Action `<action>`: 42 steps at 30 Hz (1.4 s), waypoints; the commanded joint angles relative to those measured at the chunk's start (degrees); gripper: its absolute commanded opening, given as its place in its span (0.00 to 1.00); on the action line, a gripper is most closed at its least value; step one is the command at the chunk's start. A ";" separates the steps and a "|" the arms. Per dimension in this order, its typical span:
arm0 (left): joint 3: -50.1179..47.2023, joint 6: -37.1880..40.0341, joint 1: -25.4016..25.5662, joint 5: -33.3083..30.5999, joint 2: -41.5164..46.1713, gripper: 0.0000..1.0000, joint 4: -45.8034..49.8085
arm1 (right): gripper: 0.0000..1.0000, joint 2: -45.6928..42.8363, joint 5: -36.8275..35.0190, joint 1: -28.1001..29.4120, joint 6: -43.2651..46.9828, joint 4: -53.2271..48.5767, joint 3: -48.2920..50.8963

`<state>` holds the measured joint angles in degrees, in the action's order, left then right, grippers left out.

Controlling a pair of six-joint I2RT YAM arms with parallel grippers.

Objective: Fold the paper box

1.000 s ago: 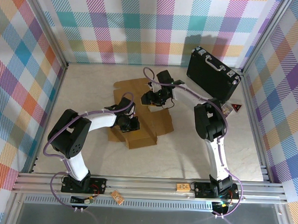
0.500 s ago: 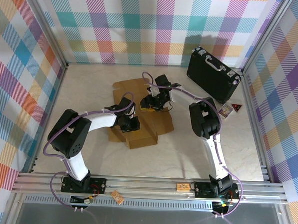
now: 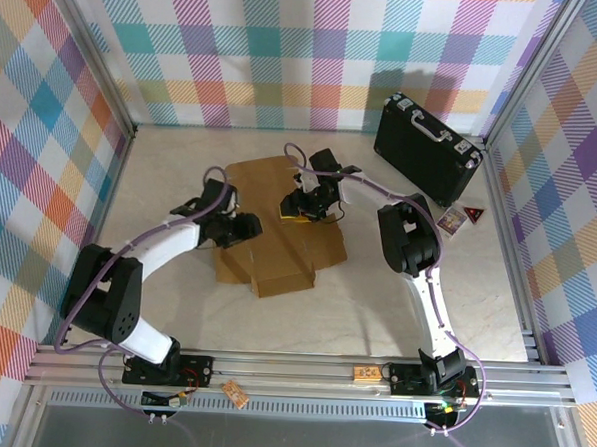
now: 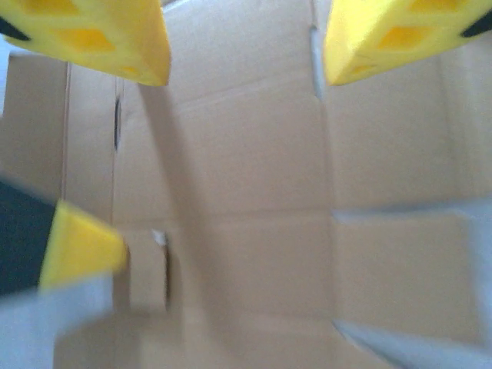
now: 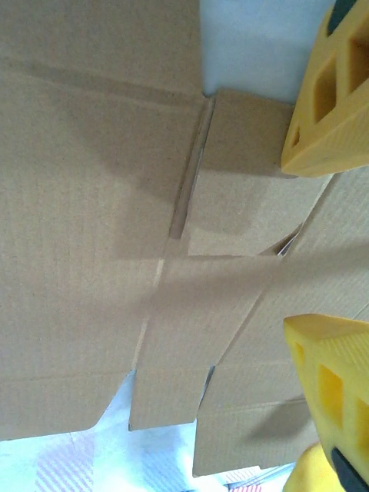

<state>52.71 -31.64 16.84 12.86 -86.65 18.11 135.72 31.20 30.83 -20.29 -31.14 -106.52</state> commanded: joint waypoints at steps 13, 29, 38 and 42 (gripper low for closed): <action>6.79 -0.65 -14.90 7.80 -14.85 0.63 -5.54 | 0.52 4.82 -2.99 0.46 0.96 -3.04 0.22; 7.36 -2.31 -14.65 14.94 -16.28 0.52 -10.52 | 0.51 5.08 -2.91 0.46 1.06 -3.10 0.26; 8.88 -1.91 -14.03 15.52 -16.90 0.50 -11.16 | 0.51 5.26 -2.79 0.58 1.03 -3.15 0.04; 9.81 -1.83 -13.88 16.44 -17.14 0.50 -11.38 | 0.52 5.26 -2.81 0.57 1.18 -3.16 0.01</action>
<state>60.47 -33.63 2.55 27.62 -104.14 7.33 136.44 31.75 30.83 -20.25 -31.09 -107.37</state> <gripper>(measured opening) 0.499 0.516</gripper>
